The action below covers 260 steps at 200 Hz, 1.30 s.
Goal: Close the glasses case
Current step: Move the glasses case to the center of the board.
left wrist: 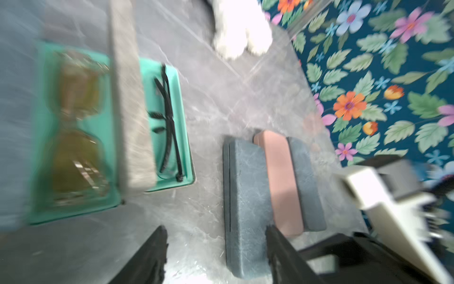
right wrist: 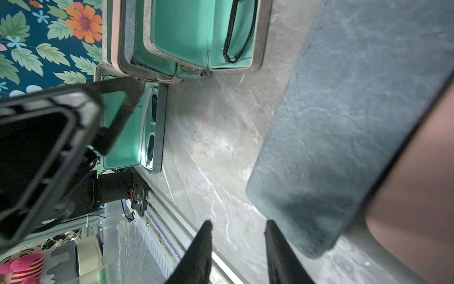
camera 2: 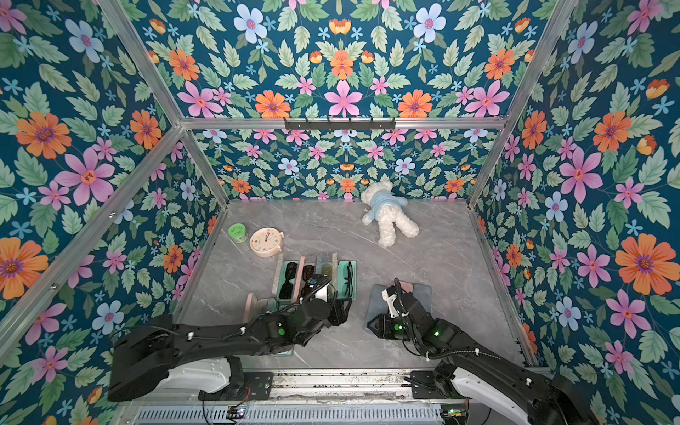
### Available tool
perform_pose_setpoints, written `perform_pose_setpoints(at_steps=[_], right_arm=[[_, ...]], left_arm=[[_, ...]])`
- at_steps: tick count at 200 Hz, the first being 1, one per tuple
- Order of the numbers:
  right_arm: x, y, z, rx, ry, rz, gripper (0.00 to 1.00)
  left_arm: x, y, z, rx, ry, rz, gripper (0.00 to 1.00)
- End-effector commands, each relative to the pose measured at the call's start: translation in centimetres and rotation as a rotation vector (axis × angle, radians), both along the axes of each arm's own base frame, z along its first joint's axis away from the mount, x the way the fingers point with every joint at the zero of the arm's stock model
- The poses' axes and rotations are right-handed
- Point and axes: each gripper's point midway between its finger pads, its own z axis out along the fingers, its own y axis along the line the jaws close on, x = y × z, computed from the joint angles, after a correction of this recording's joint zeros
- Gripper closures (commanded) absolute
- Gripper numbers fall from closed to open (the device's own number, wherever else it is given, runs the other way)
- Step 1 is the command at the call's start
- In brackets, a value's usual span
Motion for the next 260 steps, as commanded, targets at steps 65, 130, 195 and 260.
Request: perform_pose_setpoints(at_steps=[65,130,195,260], right_arm=[[4.7,6.9,2.5,0.019,-0.045,0.101,0.63],[-0.2,17.9,0.2,0.044,-0.009,0.289,0.63],[-1.0,22.3,-5.0,-0.108,0.048,0.286,0.64],[-0.7,23.0,-6.2,-0.131,0.05,0.267,0.66]], left_arm=[[-0.5,9.4,4.1,0.277,-0.1,0.063,0.18],[-2.0,15.3,3.3,0.247,-0.039,0.188,0.2],[-2.5,16.4,3.0,0.226,-0.04,0.19,0.2],[-2.7,17.3,3.5,0.19,-0.051,0.197,0.22]])
